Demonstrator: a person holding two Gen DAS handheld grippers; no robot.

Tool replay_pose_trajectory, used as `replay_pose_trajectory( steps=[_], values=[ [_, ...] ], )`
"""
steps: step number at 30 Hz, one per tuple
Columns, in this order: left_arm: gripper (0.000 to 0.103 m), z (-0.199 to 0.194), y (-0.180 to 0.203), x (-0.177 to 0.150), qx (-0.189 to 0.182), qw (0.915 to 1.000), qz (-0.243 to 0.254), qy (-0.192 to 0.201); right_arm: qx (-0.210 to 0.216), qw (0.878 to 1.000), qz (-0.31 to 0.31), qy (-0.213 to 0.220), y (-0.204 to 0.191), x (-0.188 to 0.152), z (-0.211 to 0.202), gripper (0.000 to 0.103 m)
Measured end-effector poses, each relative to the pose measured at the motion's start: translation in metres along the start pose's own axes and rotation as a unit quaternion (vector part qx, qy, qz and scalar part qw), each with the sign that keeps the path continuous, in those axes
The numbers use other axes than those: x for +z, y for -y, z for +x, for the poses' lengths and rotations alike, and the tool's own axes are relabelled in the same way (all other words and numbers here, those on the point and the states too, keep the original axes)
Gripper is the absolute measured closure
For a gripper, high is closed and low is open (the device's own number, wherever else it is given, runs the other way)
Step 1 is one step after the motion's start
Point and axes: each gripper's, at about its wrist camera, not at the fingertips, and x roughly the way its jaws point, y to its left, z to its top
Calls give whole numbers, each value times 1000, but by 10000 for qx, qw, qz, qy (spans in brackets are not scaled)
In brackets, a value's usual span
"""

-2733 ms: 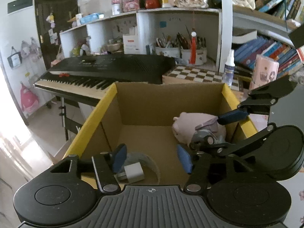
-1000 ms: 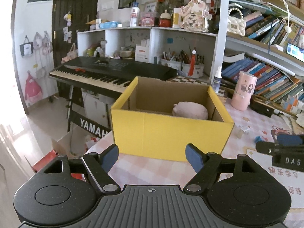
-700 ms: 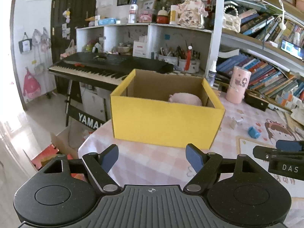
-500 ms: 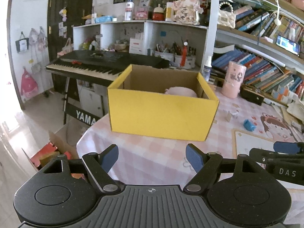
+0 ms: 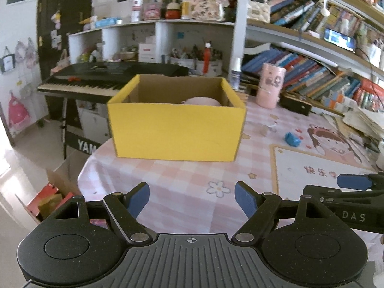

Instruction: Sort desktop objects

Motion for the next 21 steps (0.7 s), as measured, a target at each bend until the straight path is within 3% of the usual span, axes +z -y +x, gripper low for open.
replay_pose_trajectory(
  steps=[21],
  values=[
    [22,35,53,4,-529,9970,452,-338,-405,9980,383,-297,45,-10,8,36]
  ],
)
